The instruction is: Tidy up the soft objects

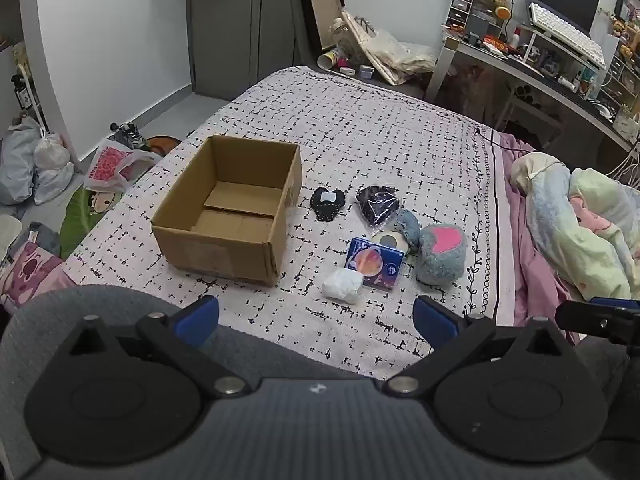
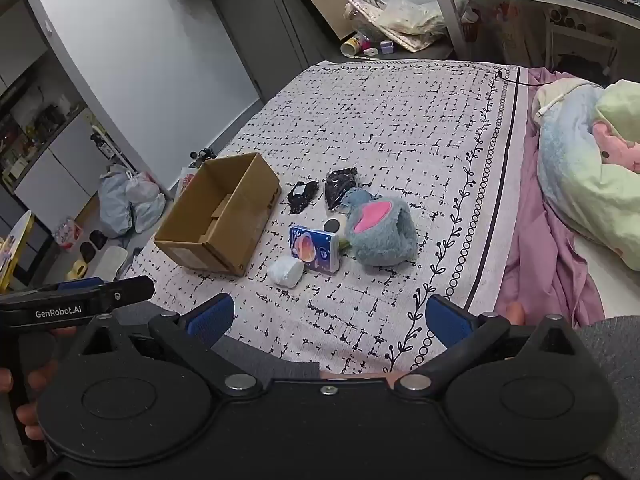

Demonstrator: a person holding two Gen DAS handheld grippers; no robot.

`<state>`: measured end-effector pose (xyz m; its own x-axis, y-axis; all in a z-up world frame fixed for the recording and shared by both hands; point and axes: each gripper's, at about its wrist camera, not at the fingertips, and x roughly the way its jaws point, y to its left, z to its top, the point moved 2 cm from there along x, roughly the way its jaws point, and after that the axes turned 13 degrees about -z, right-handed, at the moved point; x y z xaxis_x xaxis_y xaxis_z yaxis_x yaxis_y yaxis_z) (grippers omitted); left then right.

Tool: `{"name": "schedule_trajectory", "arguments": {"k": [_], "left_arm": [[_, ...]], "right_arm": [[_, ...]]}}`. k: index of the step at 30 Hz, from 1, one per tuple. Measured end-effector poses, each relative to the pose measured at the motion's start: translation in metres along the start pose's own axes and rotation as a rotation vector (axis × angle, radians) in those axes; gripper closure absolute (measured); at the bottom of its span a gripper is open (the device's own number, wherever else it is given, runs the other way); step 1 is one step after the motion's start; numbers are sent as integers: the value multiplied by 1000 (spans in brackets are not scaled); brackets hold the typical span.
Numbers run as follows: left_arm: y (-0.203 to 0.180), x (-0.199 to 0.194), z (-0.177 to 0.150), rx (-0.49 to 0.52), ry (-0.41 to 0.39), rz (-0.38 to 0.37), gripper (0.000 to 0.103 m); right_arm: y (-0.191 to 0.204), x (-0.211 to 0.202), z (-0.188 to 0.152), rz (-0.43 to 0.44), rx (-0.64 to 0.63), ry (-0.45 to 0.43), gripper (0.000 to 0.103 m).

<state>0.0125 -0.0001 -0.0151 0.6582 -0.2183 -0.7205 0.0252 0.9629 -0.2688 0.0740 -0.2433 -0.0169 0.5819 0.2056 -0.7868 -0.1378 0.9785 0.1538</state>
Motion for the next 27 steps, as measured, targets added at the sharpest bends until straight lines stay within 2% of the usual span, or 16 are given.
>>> {"name": "schedule_trajectory", "arguments": {"k": [9, 27], "left_arm": [[-8, -6, 3, 8, -6, -5, 1], [-13, -8, 1, 39, -8, -27, 1]], "right_arm": [[0, -2, -1, -5, 5, 17, 0], [2, -10, 2, -17, 0, -10, 0]]}}
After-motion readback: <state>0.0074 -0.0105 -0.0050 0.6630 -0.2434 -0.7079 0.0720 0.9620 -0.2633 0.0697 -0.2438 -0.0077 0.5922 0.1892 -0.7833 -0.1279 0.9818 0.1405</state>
